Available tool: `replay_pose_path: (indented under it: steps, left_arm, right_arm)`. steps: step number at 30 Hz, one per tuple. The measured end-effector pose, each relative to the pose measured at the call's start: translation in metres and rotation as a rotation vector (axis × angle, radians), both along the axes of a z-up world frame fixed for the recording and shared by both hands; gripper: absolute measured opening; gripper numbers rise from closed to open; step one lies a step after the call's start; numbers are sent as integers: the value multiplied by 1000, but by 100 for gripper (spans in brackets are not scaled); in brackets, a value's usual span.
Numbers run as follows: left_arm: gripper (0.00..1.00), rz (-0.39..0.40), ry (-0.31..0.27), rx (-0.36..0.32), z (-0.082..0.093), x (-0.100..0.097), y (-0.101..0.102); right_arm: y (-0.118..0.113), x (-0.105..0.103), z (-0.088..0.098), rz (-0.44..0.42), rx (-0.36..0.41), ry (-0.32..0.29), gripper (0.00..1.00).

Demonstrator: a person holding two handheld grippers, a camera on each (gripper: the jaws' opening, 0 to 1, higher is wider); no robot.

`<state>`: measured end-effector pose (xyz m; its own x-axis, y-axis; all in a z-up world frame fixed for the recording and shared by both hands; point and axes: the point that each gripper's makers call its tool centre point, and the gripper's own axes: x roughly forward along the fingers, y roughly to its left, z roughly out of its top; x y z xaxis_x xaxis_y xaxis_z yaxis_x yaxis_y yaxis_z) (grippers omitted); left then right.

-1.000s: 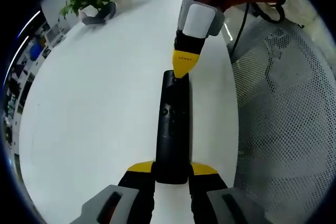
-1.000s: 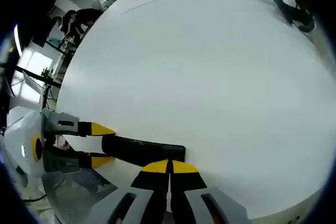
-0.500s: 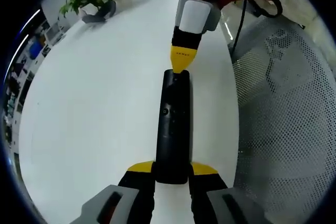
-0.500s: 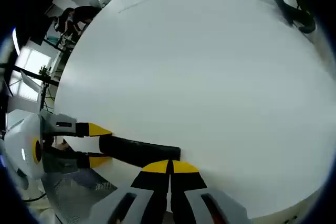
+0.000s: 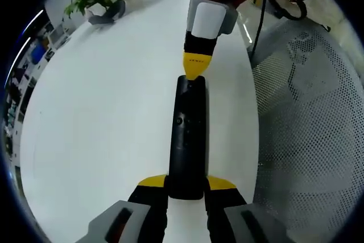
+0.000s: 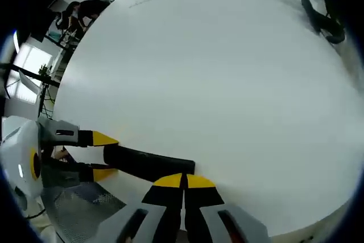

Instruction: Press the specified remote control buttons in sequence, fully releasing each button before pressing the next.

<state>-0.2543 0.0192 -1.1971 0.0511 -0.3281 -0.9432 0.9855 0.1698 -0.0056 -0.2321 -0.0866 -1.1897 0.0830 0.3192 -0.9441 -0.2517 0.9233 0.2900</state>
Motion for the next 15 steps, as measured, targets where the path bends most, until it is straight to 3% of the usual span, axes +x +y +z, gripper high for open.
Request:
replay_pose_path:
  steps: [6, 11, 15]
  left_arm:
    - [24, -5, 4, 3, 0, 0, 0]
    - [24, 4, 2, 7, 0, 0, 0]
    - [24, 12, 3, -1, 0, 0, 0]
  right_arm:
    - [-1, 0, 0, -3, -20, -16, 0]
    - [-2, 0, 1, -78, 18, -18, 0]
    - [0, -1, 2, -50, -7, -52, 0]
